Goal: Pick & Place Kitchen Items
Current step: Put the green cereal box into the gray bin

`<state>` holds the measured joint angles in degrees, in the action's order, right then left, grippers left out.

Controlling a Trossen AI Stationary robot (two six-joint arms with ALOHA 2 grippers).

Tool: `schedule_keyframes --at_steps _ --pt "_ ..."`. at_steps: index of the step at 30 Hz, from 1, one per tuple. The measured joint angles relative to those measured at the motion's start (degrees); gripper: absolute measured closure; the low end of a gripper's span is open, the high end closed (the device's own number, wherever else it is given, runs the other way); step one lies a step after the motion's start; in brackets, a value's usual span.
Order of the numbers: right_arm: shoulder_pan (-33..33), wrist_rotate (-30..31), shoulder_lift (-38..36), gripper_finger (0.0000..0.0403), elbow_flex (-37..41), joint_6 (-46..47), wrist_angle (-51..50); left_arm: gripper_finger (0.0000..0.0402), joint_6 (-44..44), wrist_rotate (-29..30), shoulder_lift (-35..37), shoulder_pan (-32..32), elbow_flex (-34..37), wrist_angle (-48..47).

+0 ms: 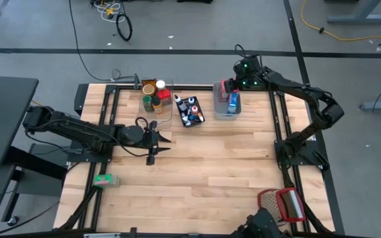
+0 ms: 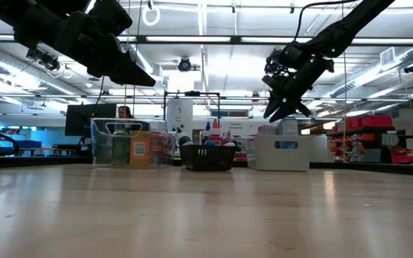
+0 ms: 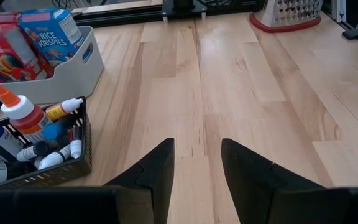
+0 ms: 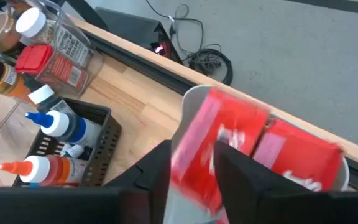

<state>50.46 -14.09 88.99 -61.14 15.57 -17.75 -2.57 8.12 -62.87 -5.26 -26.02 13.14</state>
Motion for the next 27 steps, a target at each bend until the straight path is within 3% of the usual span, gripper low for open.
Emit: schedule_keyframes --at_steps 7,9,19,27 --pt "0.1 -0.1 0.0 0.0384 0.0 -1.3 -1.7 0.0260 0.0 0.0 0.0 0.0 0.0 0.0" --pt "0.1 -1.1 -0.3 0.0395 0.0 -1.6 -0.8 0.0260 0.0 0.0 0.0 0.0 0.0 0.1" --pt "-2.8 -5.7 -9.7 0.0289 0.0 -3.5 3.8 0.0260 0.4 0.0 0.0 0.0 0.0 0.1" --pt "-18.4 -1.2 -16.5 0.0287 0.0 -8.7 2.2 0.0260 4.4 -3.5 0.0 0.0 0.0 1.4"
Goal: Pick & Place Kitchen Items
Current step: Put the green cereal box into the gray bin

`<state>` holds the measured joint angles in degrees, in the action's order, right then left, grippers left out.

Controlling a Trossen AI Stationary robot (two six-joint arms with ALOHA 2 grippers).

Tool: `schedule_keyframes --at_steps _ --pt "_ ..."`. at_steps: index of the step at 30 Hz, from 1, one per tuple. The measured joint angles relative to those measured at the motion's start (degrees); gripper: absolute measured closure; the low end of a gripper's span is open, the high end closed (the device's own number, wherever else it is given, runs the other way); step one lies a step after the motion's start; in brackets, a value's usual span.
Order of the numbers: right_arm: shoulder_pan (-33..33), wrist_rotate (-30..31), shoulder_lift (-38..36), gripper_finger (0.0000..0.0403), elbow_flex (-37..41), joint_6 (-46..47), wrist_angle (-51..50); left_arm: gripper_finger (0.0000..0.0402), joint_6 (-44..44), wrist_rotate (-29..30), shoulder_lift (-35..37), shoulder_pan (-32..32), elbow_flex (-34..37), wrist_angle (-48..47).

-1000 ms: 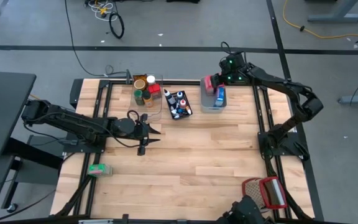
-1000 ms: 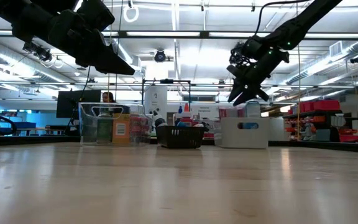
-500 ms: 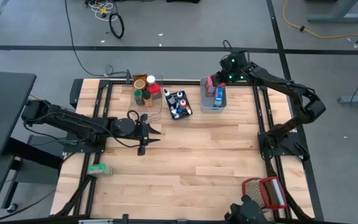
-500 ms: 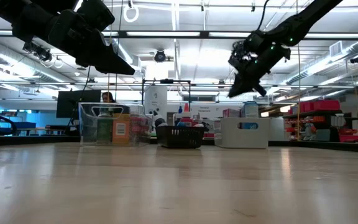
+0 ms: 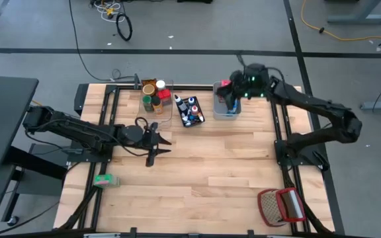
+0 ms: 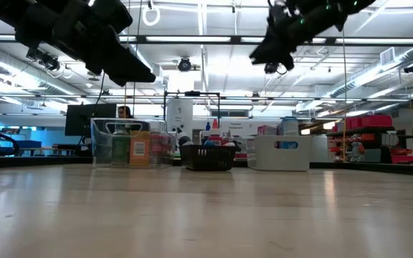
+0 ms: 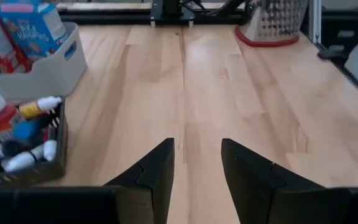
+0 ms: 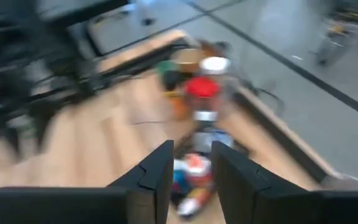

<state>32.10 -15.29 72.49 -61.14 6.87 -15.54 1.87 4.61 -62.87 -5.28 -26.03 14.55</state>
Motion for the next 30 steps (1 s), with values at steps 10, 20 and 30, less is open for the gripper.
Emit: schedule_keyframes --at_steps 10,20,30 --pt "-25.2 14.7 1.4 0.0299 0.0 -0.5 0.7 0.0260 -6.8 -6.4 0.0 0.0 -0.6 -1.3" --pt "-40.9 23.4 9.3 0.0299 0.0 -5.6 11.8 0.0250 -11.2 -8.1 0.0 -3.9 -10.2 -18.4" --pt "-44.8 27.0 17.8 0.0289 0.0 -14.3 26.5 0.0205 -2.5 3.6 0.0 -17.7 -26.5 -46.2"
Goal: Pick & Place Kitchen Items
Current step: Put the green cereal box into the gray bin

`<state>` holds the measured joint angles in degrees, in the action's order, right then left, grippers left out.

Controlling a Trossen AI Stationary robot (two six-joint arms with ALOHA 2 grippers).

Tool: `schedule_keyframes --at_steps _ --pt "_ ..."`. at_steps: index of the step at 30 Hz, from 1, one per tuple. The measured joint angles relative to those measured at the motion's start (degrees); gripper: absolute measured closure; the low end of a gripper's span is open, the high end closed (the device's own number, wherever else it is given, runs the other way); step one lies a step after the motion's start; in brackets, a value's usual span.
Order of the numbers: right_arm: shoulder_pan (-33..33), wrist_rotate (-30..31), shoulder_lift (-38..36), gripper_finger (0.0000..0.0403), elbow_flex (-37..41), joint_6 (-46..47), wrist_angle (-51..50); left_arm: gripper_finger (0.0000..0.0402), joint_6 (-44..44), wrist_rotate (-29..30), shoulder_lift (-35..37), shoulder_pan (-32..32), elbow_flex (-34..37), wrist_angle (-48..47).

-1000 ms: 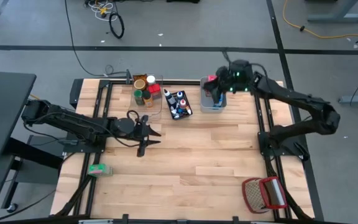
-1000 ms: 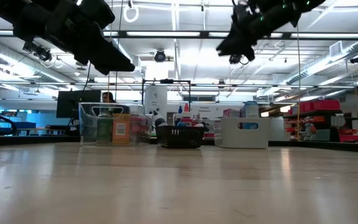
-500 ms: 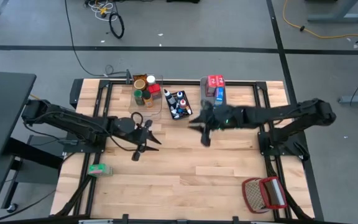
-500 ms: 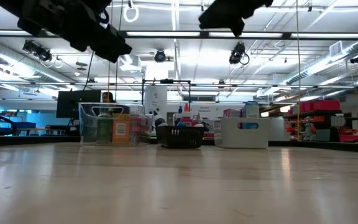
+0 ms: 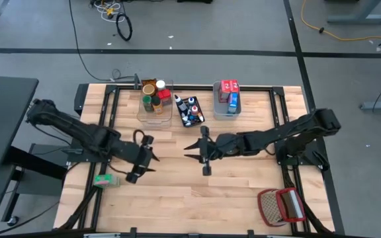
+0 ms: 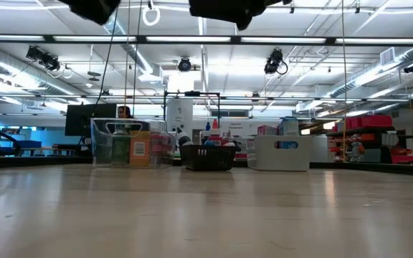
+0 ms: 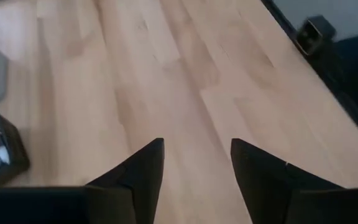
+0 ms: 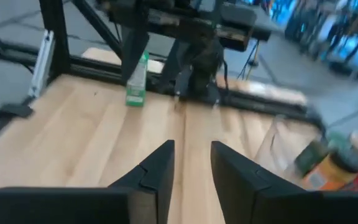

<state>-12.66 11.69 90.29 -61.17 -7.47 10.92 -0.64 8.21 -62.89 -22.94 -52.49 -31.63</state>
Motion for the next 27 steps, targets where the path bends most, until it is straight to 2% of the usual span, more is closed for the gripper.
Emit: schedule_keyframes --at_steps 3,6,10,14,20,27 --pt "0.0 -0.1 2.4 0.0270 0.0 -5.6 4.2 0.0203 4.6 0.2 0.0 -2.8 -3.4 -7.2" --pt "0.0 -0.4 4.4 0.0242 0.0 -7.2 8.3 0.0204 11.7 -0.6 0.0 -4.9 -5.6 -15.4" --pt "0.0 0.8 6.0 0.0204 0.0 -7.2 11.2 0.0203 25.0 -3.5 0.0 -7.7 -5.8 -23.4" --pt "0.1 3.9 6.1 0.0178 0.0 -8.5 11.6 0.0200 38.3 -7.2 0.0 -11.5 -4.8 -26.7" --pt "0.3 4.0 6.1 0.0159 0.0 -10.5 13.6 0.0200 49.5 -11.0 0.0 -17.7 -4.3 -31.8" --pt "0.2 3.9 6.1 0.0161 0.0 -17.0 13.4 0.0200 57.3 -11.0 0.0 -23.9 -4.3 -39.2"
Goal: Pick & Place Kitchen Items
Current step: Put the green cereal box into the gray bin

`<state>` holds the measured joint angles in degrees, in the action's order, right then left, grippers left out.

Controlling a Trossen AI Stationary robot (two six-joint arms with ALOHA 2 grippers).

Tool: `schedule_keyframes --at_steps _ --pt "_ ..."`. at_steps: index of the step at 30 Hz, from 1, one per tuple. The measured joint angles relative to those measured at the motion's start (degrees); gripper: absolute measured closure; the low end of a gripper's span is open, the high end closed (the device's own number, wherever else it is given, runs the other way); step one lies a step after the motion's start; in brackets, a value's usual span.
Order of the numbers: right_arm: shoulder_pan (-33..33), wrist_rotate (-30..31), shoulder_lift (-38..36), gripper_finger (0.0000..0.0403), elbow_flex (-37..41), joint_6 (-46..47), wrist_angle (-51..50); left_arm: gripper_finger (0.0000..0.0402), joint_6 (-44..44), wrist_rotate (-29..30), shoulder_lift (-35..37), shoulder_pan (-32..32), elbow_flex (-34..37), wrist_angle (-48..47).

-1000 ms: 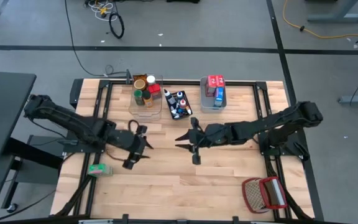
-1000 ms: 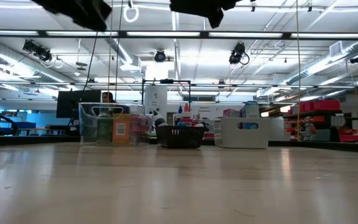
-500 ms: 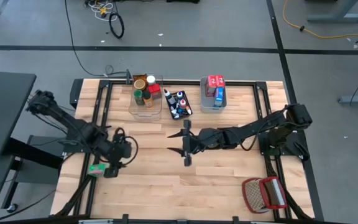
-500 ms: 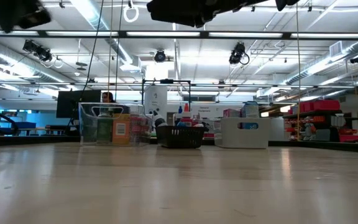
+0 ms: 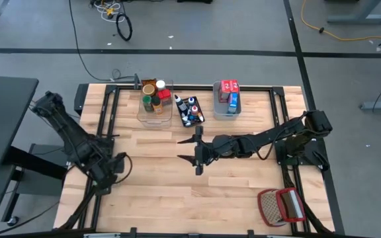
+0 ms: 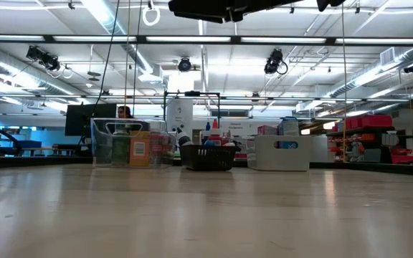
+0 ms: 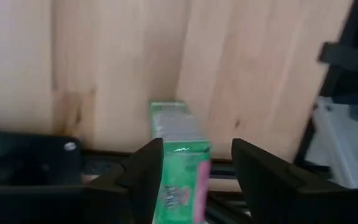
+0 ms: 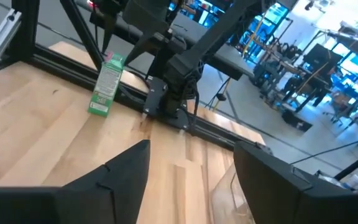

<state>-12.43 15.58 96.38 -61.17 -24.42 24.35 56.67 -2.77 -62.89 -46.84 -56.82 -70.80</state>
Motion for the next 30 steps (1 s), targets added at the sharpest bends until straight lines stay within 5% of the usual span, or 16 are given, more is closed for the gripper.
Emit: schedule_keyframes --at_steps 13,30 --pt "1.2 -0.1 0.0 0.0161 0.0 1.8 0.1 0.0200 10.2 -0.1 -1.9 -6.7 0.1 -1.5" --pt "1.4 -0.2 0.0 0.0160 0.0 3.8 -0.4 0.0199 9.6 -1.5 -6.6 -7.2 -1.2 -4.6"
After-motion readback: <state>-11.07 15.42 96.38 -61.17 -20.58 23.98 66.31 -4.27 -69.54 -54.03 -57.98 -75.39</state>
